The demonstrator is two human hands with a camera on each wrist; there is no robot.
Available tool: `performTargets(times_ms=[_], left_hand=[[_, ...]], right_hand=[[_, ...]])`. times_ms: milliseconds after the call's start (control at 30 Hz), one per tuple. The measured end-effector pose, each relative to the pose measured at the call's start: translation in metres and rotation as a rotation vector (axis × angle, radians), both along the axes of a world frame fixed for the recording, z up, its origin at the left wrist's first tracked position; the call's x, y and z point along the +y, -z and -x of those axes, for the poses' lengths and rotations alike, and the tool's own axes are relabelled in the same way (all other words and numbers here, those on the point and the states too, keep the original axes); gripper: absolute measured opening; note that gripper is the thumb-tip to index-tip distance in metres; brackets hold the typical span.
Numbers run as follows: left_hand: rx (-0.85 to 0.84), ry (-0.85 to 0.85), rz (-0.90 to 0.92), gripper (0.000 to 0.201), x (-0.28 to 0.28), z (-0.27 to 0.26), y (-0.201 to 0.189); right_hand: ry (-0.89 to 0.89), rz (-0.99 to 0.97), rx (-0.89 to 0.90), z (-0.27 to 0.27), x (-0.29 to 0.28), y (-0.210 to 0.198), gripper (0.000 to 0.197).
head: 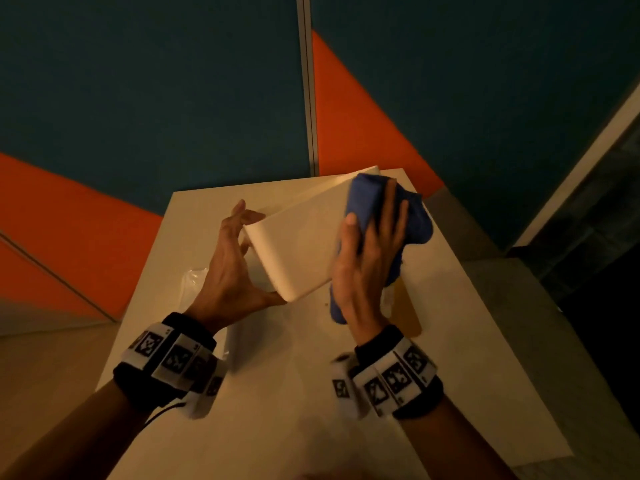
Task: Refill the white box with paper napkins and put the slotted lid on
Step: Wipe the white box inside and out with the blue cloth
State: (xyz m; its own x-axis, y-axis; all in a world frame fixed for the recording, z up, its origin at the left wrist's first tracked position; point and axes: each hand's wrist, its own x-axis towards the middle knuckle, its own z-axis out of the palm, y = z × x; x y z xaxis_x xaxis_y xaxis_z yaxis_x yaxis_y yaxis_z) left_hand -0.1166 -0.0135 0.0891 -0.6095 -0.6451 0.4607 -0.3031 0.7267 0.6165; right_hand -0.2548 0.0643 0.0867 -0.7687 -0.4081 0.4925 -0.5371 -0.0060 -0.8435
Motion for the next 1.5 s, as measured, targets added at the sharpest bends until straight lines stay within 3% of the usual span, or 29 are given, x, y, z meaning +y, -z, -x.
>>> performTargets(times_ms=[67, 200, 267, 367, 567, 633, 700, 733, 833, 933, 1067, 1167, 1233, 1300, 1367, 1433, 1500], left_hand=[[-0.006, -0.003, -0.014, 0.106, 0.001, 0.004, -0.002], [-0.01, -0.007, -0.024, 0.104, 0.002, 0.013, -0.006], [-0.043, -0.058, -0.059, 0.093, 0.003, 0.017, -0.009], [0.001, -0.028, -0.034, 0.083, 0.002, 0.016, -0.009], [0.111, 0.122, 0.148, 0.093, -0.009, -0.003, 0.008], [0.13, 0.152, 0.168, 0.089, -0.012, -0.009, 0.011], [0.109, 0.166, 0.235, 0.083, -0.019, -0.015, 0.014], [0.08, 0.163, 0.253, 0.083, -0.022, -0.019, 0.015], [-0.038, 0.162, 0.163, 0.086, -0.027, -0.024, 0.009], [-0.269, 0.068, -0.081, 0.116, -0.028, -0.026, -0.003], [-0.399, 0.04, 0.31, 0.134, -0.033, -0.03, -0.008], [-0.484, -0.015, 0.525, 0.137, -0.002, -0.009, -0.007], [-0.543, -0.055, 0.672, 0.128, 0.021, 0.012, -0.001], [-0.471, -0.162, 0.666, 0.11, 0.027, 0.028, 0.003], [-0.325, -0.199, 0.618, 0.094, 0.023, 0.032, 0.002], [-0.201, -0.166, 0.549, 0.09, 0.019, 0.027, 0.0], [-0.127, -0.093, 0.488, 0.09, 0.018, 0.019, 0.001]], right_hand=[[-0.011, -0.051, 0.007, 0.002, -0.001, 0.003, 0.057], [-0.118, -0.222, 0.378, -0.03, 0.01, 0.03, 0.05], [-0.191, -0.255, 0.514, -0.044, 0.015, 0.041, 0.048], [-0.188, -0.227, 0.572, -0.045, 0.015, 0.038, 0.045], [0.046, -0.023, 0.164, -0.004, 0.015, -0.004, 0.047], [-0.054, -0.016, -0.221, 0.021, 0.015, -0.017, 0.054], [-0.282, -0.019, -0.67, 0.047, 0.016, -0.03, 0.051], [-0.382, -0.003, -0.746, 0.056, 0.017, -0.037, 0.043], [-0.553, 0.003, -0.734, 0.067, 0.018, -0.043, 0.019], [-0.596, -0.059, -0.864, 0.059, 0.021, -0.036, 0.019], [-0.469, 0.005, -0.994, 0.047, 0.021, -0.028, 0.021], [-0.387, 0.026, -0.916, 0.03, 0.016, -0.02, 0.014], [-0.407, -0.009, -0.919, 0.015, 0.014, -0.017, 0.045], [-0.423, 0.015, -0.946, 0.0, 0.014, -0.015, 0.068], [-0.373, 0.062, -0.819, -0.011, 0.015, -0.013, 0.08], [-0.315, 0.043, -0.612, -0.015, 0.016, -0.01, 0.08], [-0.265, 0.006, -0.475, -0.006, 0.015, -0.005, 0.069]])
